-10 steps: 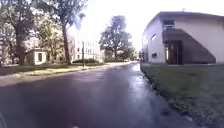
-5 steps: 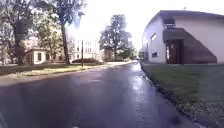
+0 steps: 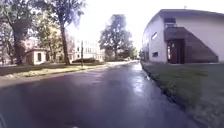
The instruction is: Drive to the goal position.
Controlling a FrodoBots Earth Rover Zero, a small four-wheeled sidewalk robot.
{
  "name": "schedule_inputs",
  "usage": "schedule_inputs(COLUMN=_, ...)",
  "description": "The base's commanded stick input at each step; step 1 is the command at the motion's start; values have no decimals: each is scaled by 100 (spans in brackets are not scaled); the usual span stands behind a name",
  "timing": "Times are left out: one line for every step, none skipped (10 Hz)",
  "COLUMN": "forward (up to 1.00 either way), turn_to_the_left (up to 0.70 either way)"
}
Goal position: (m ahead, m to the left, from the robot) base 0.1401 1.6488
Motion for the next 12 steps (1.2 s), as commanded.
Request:
schedule_inputs(forward=50, turn_to_the_left=-50)
schedule_inputs(forward=50, turn_to_the_left=-50)
schedule_inputs(forward=50, turn_to_the_left=-50)
schedule_inputs(forward=50, turn_to_the_left=-50)
schedule_inputs(forward=50, turn_to_the_left=-33)
schedule_inputs(forward=50, turn_to_the_left=-14)
schedule_inputs(forward=50, turn_to_the_left=0)
schedule_inputs(forward=50, turn_to_the_left=0)
schedule_inputs(forward=50, turn_to_the_left=0)
schedule_inputs(forward=50, turn_to_the_left=0)
schedule_inputs(forward=50, turn_to_the_left=0)
schedule_inputs(forward=50, turn_to_the_left=0)
